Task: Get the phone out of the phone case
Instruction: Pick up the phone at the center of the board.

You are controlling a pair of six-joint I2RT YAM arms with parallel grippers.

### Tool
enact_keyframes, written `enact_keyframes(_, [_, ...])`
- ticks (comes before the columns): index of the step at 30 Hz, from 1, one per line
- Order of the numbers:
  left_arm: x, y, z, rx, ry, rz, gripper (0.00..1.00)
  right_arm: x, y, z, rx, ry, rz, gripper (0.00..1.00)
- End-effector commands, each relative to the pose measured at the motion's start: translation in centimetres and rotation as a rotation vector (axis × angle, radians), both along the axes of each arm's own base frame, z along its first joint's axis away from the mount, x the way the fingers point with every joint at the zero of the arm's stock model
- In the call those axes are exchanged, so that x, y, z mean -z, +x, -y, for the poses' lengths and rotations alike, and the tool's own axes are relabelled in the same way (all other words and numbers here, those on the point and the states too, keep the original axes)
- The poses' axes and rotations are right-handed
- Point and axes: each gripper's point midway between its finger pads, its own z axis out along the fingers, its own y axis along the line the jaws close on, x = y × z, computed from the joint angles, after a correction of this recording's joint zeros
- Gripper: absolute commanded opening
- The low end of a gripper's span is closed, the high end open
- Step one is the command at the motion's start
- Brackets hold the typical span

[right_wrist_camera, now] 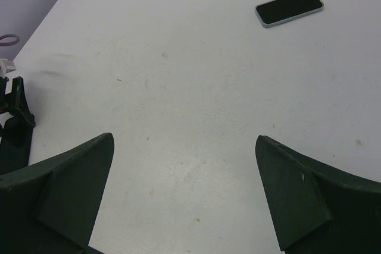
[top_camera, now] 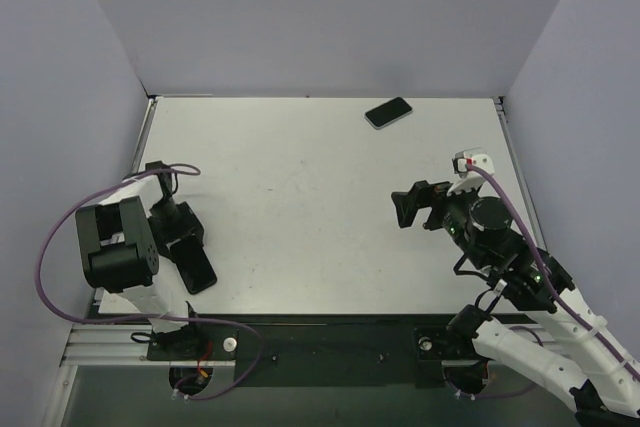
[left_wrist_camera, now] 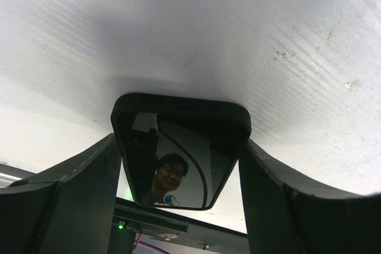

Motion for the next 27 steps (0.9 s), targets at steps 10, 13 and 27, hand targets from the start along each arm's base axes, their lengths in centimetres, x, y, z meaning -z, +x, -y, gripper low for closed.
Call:
enact_keyframes(10, [-2.6, 1.4, 3.3, -0.131, -0.078, 0.193, 0.0, 4.1, 2.6, 0.6, 0.151, -0.102, -0.162, 0.98])
enact_keyframes(13, [-4.1, 2.1, 5.9, -0.191, -0.176, 0.304, 0.0, 5.8, 2.5, -0.2, 0.14, -0.089, -0.222, 0.98])
enact_keyframes(27, [-11.2, 4.6, 22.3, -0.201, -0.717, 0.571, 0.0, 13.9, -0.5, -13.2, -0.262, 0.18, -0.318, 0.97])
